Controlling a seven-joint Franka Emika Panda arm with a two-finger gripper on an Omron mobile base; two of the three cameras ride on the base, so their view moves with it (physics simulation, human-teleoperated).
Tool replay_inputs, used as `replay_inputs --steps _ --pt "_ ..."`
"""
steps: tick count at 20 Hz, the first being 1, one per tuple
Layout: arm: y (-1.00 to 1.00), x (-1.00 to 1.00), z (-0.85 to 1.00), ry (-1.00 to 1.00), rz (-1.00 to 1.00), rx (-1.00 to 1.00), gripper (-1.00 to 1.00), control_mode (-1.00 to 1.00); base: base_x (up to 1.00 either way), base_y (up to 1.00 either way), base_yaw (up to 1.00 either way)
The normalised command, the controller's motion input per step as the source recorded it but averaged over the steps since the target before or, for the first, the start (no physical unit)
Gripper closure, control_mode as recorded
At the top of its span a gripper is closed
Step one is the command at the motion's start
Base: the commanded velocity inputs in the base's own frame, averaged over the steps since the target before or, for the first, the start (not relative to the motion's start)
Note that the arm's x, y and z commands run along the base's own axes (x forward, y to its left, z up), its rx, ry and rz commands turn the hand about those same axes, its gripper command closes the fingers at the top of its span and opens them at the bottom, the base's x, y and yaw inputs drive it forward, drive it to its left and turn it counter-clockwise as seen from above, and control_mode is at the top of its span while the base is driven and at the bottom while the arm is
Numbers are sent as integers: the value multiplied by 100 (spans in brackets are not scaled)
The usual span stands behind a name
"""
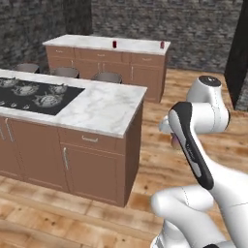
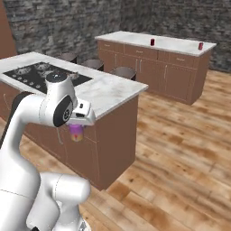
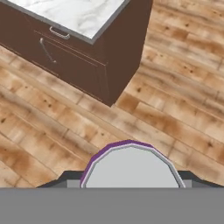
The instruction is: Four empty soda cans are scattered around the kitchen. Gather all the cans and cluster them next to the stove for recycling.
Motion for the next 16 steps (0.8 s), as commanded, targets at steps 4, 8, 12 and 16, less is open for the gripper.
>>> replay_inputs --steps 4,8,12,16 --pt "0 0 0 0 0 0 100 100 41 97 6" --pt "0 0 0 0 0 0 100 100 40 85 -5" --pt "0 0 0 0 0 0 100 100 40 74 -21" --pt "0 0 0 0 0 0 100 100 40 80 -30"
